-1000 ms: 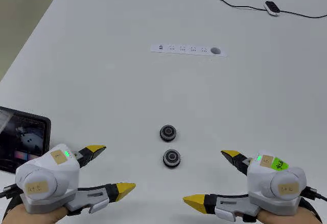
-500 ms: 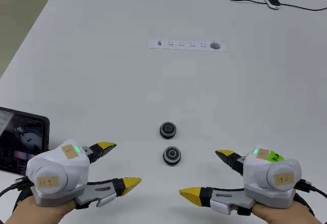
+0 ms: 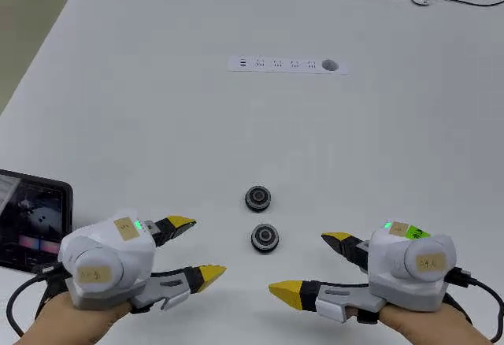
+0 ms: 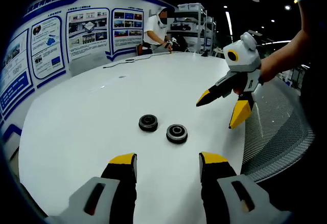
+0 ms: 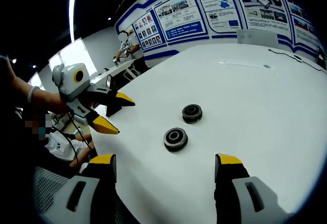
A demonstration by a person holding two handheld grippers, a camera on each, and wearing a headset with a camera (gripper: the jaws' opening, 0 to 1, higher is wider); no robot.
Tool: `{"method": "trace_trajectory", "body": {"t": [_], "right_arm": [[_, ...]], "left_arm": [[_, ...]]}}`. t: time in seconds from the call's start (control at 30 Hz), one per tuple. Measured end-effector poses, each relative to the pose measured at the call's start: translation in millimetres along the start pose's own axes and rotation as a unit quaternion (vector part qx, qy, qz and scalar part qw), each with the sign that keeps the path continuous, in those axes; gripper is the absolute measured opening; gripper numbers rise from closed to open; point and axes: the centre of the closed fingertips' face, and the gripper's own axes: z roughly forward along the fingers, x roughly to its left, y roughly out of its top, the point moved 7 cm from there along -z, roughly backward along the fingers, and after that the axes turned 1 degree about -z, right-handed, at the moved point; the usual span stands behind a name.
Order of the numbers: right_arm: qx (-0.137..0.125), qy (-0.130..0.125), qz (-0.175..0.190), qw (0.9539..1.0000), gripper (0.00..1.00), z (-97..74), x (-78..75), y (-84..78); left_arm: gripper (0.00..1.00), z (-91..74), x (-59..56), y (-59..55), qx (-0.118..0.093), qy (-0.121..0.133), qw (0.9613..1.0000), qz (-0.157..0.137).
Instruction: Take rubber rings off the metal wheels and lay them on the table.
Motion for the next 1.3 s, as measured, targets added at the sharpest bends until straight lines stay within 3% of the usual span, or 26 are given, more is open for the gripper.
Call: {"method": "trace_trajectory", "body": {"t": [0.4,0.63,0.73,1.3], "right_arm": [[-0.012,0.007,0.051,0.9986,0.74,8.4,-1.3,1.2],[-0.024,0.011,0.093,0.9953,0.70,11.4,-2.8,1.6],[-0.030,0.012,0.112,0.9932,0.69,12.9,-4.2,1.3],[-0.040,0.014,0.144,0.9887,0.63,22.4,-10.1,3.7]], "left_arm": [[0.42,12.9,-0.3,7.5,0.004,-0.015,0.9996,0.023],[0.34,24.3,-3.1,13.6,0.004,-0.030,0.9988,0.039],[0.35,30.1,-4.5,15.4,0.008,-0.037,0.9982,0.046],[0.31,50.0,-4.9,21.2,0.023,-0.055,0.9959,0.068]]}}
